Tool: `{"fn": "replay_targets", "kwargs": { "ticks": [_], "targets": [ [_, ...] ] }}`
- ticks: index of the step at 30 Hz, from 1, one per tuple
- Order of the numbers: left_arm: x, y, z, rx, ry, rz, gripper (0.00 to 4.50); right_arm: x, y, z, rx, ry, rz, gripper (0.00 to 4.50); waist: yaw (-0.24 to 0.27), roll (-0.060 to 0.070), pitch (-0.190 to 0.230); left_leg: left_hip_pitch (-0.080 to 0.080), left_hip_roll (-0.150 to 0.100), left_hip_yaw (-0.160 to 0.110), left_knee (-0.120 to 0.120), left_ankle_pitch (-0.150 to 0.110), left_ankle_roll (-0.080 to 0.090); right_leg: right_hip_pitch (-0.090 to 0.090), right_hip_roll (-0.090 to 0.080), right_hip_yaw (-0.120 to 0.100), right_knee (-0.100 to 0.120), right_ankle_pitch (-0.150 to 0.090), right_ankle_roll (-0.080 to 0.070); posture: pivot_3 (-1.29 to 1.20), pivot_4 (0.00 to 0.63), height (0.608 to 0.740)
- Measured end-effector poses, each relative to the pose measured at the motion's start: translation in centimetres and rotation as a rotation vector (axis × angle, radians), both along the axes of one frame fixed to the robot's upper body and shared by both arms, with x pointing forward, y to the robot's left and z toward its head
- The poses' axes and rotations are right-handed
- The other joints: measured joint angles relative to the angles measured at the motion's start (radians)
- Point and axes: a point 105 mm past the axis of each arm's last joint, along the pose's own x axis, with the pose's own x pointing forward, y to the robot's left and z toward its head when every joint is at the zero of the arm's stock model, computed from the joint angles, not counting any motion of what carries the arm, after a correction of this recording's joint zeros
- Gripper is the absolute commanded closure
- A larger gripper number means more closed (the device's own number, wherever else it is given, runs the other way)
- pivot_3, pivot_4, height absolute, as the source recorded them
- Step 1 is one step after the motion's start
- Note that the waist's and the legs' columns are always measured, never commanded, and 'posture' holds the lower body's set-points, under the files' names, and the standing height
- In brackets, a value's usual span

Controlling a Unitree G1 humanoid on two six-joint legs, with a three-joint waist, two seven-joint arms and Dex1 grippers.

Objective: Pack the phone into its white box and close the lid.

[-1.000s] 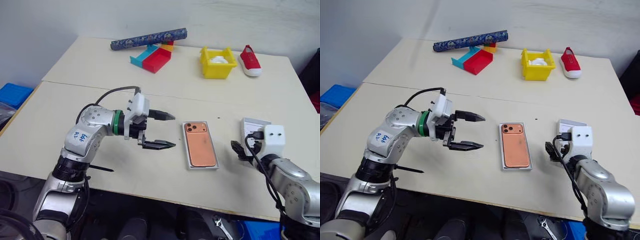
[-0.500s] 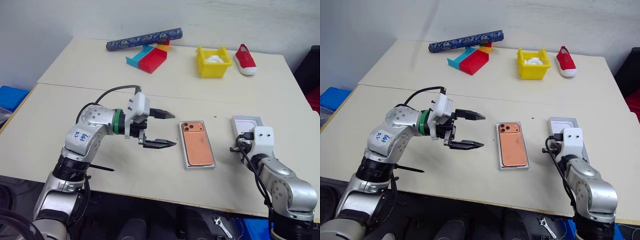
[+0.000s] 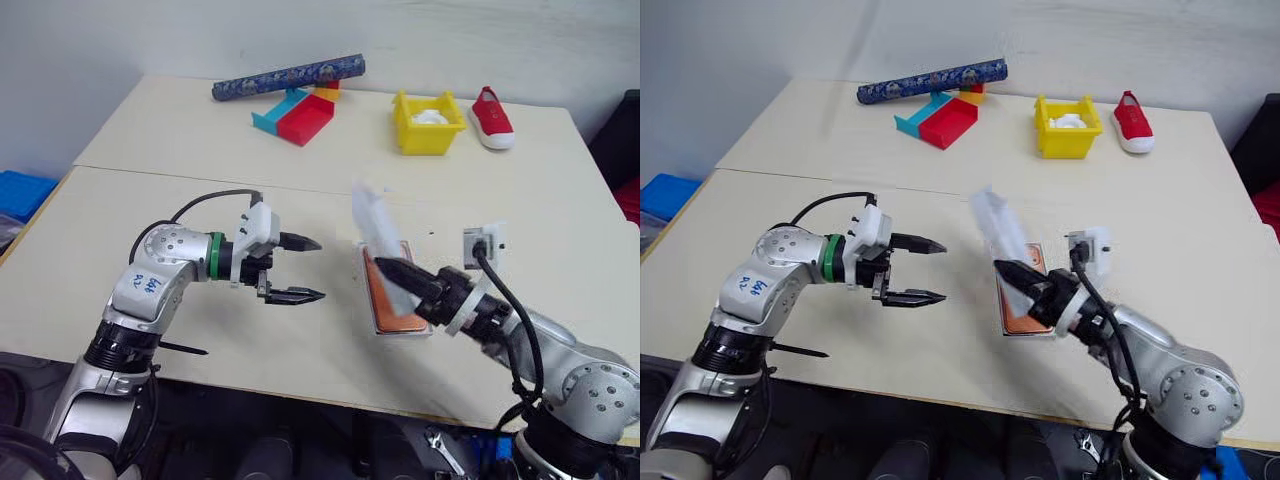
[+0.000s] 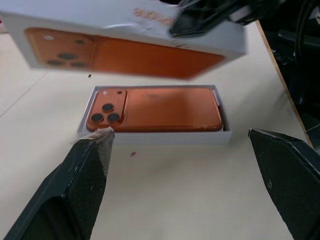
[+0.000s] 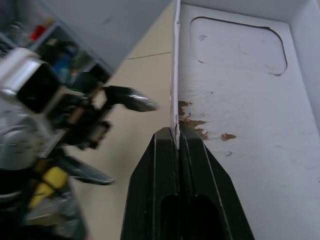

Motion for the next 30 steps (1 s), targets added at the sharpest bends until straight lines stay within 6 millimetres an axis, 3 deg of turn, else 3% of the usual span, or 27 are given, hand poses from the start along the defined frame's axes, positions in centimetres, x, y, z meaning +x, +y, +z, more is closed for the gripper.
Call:
{"fn": "replay_targets", "kwargs": {
  "ticks": [4, 7, 12, 15, 17, 21, 27, 28, 30],
  "targets": [
    [0.2, 1.1, -0.4, 0.023, 0.002, 0.034, 0.0, -0.2, 2.0, 0.4, 0.204, 0.16, 0.104, 4.46, -0.007, 0.0, 0.0, 0.0, 0.0, 0.0, 0.0, 0.0, 0.0, 0.0, 0.0, -0.001, -0.001, 0.0, 0.0, 0.0, 0.15, 0.74],
    [0.3, 1.2, -0.2, 0.019, -0.004, 0.049, 0.0, 0.2, 3.0, -0.5, 0.31, 0.264, 0.121, 4.46, -0.009, 0.0, 0.0, 0.0, 0.0, 0.0, 0.0, 0.0, 0.001, 0.0, 0.001, 0.0, -0.001, 0.0, 0.0, 0.0, 0.15, 0.74],
    [0.3, 1.4, -0.2, 0.017, -0.006, 0.073, 0.0, 1.2, 3.0, -2.0, 0.345, 0.354, 0.082, 4.46, -0.009, 0.0, 0.0, 0.0, 0.0, 0.001, 0.0, 0.0, 0.001, 0.0, 0.001, 0.0, -0.001, 0.0, 0.0, 0.0, 0.15, 0.74],
    [0.4, 1.5, -0.7, 0.023, 0.011, 0.09, 0.53, 1.8, 2.6, -3.7, 0.322, 0.388, 0.022, 4.5, -0.009, 0.0, 0.0, 0.0, 0.001, 0.001, 0.0, 0.0, 0.001, 0.0, 0.001, 0.0, -0.001, 0.0, 0.0, 0.0, 0.15, 0.74],
    [0.5, 1.4, -0.9, 0.029, 0.013, 0.099, 1.12, 1.9, 2.2, -4.8, 0.309, 0.403, -0.019, 4.5, -0.007, 0.0, 0.0, 0.0, 0.0, 0.001, 0.0, 0.0, 0.001, 0.0, 0.001, 0.0, -0.001, 0.0, 0.0, 0.0, 0.15, 0.74],
    [1.3, 0.8, -2.2, 0.033, 0.04, 0.115, 2.43, 2.0, 2.1, -5.0, 0.318, 0.384, -0.037, 4.5, -0.007, 0.0, 0.0, 0.0, 0.0, 0.001, 0.0, 0.0, 0.001, 0.0, 0.001, 0.001, -0.001, 0.0, 0.0, 0.0, 0.15, 0.74],
    [2.5, -2.1, -3.9, 0.048, 0.043, 0.076, 4.39, 1.9, 1.6, -5.1, 0.299, 0.341, -0.066, 4.5, -0.002, -0.001, 0.0, 0.0, 0.0, 0.001, 0.001, 0.0, 0.001, 0.0, 0.001, 0.0, -0.001, 0.0, 0.001, 0.0, 0.15, 0.74],
    [2.9, -2.9, -3.8, 0.045, 0.034, 0.065, 4.45, 1.8, 1.4, -5.0, 0.289, 0.327, -0.074, 4.5, 0.0, -0.001, 0.0, 0.0, 0.0, 0.001, 0.001, 0.0, 0.001, 0.0, 0.001, 0.0, -0.001, 0.0, 0.001, 0.0, 0.15, 0.74],
    [3.2, -3.8, -3.7, 0.035, 0.025, 0.05, 4.5, 1.7, 1.1, -5.1, 0.284, 0.317, -0.087, 4.07, 0.002, -0.001, -0.001, 0.0, 0.0, 0.001, 0.001, 0.0, 0.002, 0.0, 0.001, 0.0, -0.001, 0.0, 0.001, 0.0, 0.15, 0.74]
  ]
}}
